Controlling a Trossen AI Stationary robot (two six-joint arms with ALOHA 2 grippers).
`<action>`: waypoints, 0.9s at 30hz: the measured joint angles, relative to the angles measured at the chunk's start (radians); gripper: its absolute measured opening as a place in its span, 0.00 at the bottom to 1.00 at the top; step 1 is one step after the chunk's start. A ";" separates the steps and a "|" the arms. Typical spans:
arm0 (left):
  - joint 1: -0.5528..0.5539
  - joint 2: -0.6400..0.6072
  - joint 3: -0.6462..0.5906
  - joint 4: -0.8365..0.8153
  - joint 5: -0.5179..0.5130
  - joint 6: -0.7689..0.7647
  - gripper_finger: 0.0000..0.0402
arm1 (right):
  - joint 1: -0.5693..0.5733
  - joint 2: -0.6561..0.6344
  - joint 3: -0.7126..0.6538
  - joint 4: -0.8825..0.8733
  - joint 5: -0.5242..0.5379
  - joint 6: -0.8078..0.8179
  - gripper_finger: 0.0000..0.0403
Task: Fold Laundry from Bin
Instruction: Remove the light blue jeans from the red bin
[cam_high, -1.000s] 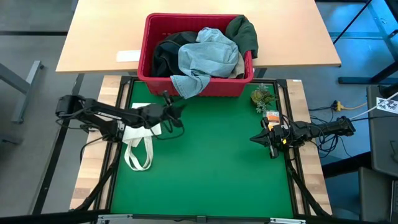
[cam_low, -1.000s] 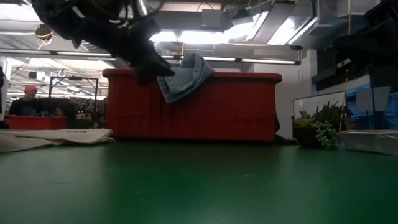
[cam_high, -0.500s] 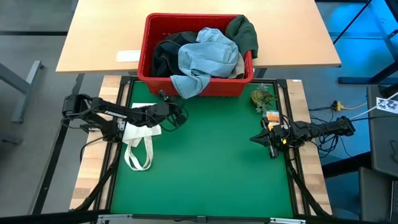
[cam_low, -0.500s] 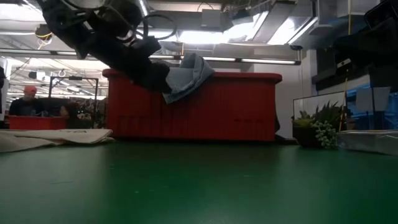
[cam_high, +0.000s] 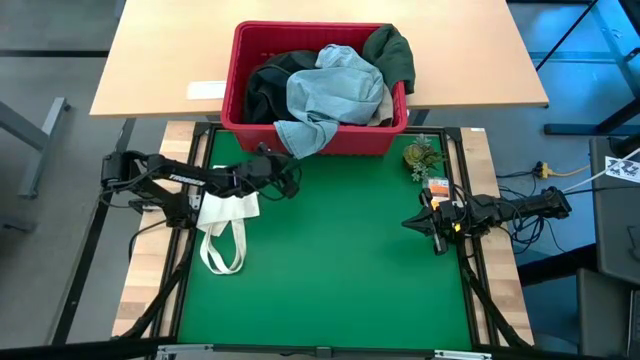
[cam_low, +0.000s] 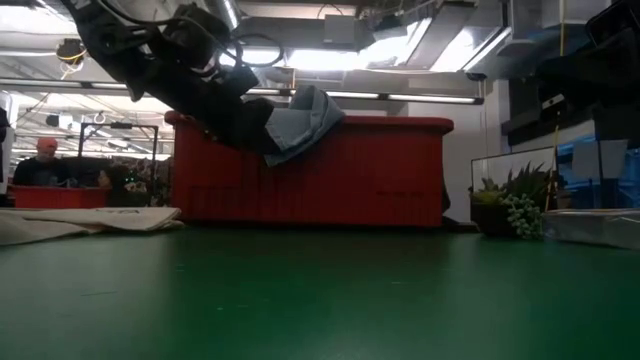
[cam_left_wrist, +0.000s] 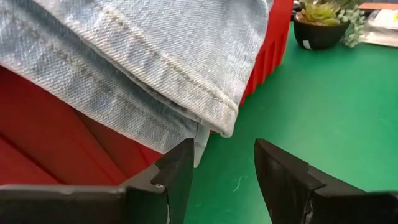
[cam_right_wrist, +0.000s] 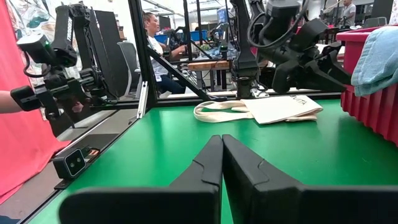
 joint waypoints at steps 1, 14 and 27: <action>0.004 0.000 0.000 0.000 0.005 -0.007 0.40 | 0.000 0.000 0.000 0.000 0.000 0.000 0.03; 0.034 0.000 0.000 0.106 0.061 -0.023 0.41 | 0.000 0.000 0.000 0.000 0.000 0.000 0.03; 0.062 0.000 0.000 0.120 0.110 -0.072 0.20 | 0.000 0.000 0.000 0.000 0.000 0.000 0.03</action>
